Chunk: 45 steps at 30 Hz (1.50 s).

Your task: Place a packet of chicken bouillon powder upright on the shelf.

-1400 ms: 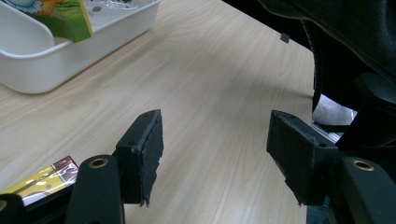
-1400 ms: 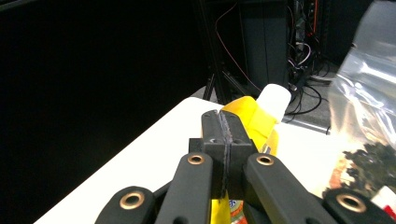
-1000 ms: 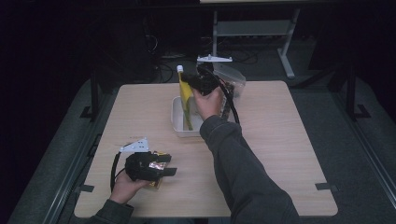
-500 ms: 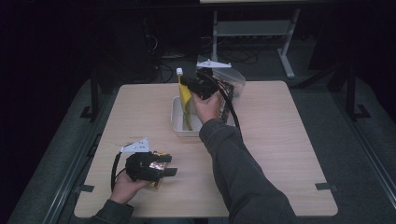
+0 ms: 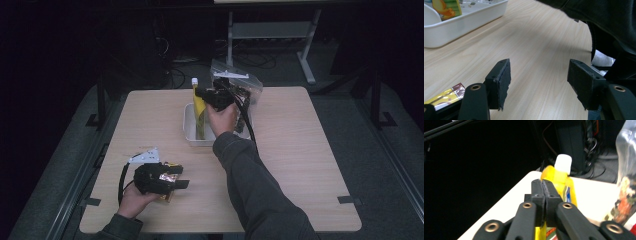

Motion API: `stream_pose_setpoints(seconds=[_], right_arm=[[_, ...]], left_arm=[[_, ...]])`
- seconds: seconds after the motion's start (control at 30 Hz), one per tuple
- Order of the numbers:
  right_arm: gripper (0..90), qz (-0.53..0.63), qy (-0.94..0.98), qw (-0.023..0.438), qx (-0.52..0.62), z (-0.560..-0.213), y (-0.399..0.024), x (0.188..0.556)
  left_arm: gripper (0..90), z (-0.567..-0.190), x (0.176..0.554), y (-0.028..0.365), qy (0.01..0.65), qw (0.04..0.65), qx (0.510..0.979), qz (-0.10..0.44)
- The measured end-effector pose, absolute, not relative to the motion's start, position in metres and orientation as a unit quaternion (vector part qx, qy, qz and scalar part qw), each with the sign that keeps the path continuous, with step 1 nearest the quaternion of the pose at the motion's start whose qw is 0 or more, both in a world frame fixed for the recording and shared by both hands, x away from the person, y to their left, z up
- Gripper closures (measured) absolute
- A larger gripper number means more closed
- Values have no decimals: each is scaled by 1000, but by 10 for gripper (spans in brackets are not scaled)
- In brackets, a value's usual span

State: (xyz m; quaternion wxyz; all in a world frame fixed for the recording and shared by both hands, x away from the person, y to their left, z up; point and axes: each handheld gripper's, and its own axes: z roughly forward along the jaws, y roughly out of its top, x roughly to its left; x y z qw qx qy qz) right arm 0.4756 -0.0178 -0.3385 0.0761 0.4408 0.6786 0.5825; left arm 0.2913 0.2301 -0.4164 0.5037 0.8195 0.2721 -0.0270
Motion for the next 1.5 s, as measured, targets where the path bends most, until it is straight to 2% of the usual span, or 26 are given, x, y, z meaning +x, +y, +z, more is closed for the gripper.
stream_pose_setpoints(seconds=[0.07,0.2,0.47,0.93,1.5], right_arm=[[785,575,685,79,440,-338,-19,475],[714,578,686,54,439,-336,-24,475],[634,575,694,5,434,-329,-34,468],[596,578,695,-56,424,-332,-49,447],[560,570,694,-88,431,-347,-79,424]], left_arm=[[339,-417,291,230,272,500,822,-24],[327,-417,291,231,275,495,824,-17],[298,-418,291,233,287,479,829,3],[275,-424,285,233,301,446,842,33],[228,-430,275,237,325,416,846,76]])
